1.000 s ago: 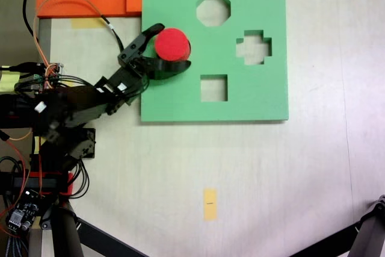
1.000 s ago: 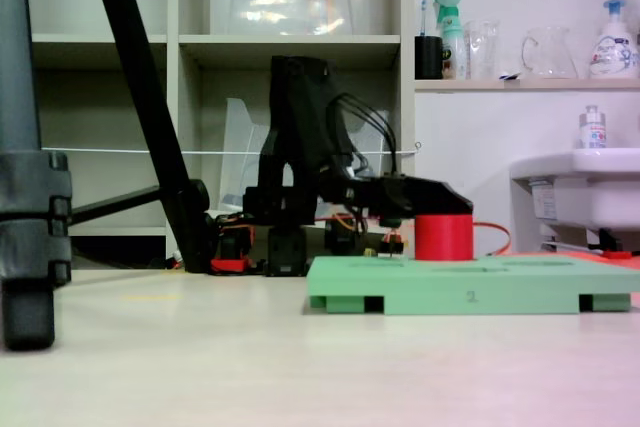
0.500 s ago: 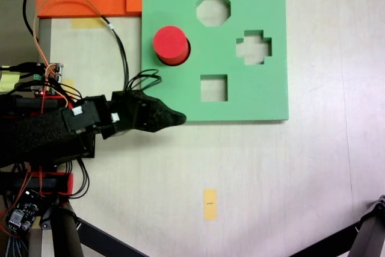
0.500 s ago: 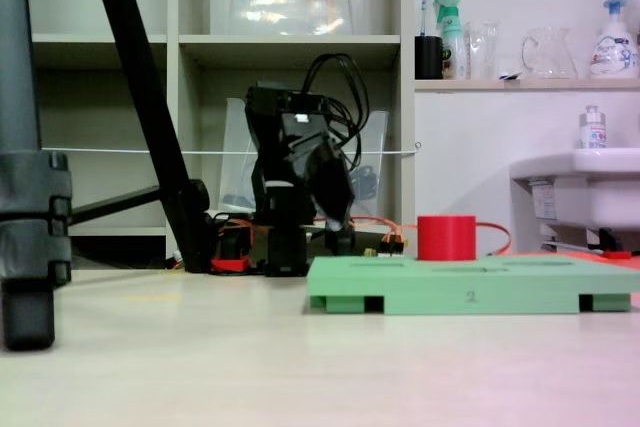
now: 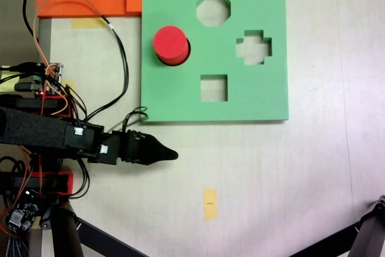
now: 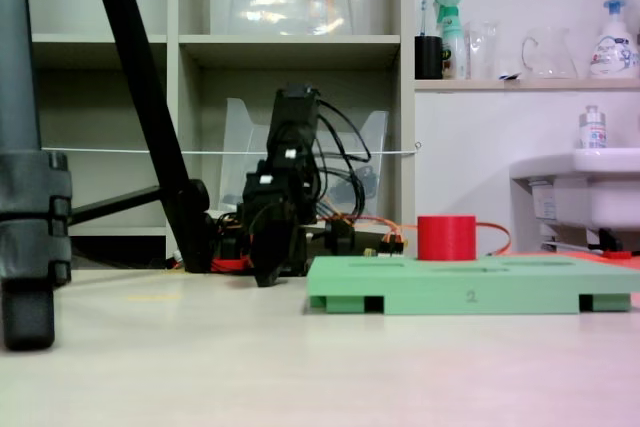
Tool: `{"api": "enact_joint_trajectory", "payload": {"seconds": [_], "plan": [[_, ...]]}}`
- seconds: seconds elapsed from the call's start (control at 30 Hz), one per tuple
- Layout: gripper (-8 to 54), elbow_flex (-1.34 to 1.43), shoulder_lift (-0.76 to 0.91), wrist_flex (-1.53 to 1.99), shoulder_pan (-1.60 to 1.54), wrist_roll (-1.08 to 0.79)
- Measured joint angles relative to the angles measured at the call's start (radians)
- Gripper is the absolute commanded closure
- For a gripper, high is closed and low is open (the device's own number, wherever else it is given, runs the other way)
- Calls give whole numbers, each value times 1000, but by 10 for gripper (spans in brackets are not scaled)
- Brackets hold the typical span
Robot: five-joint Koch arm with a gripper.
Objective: Put the cylinder block into the corresponding hole
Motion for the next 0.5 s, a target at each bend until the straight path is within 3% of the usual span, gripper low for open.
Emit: {"api": "enact_joint_trajectory", "payload": {"seconds": [0.1, 0.3, 0.5], "plan": [[97, 21, 0, -222, 0, 5], [94, 21, 2, 120, 0, 5], [117, 21, 0, 155, -5, -2]]}}
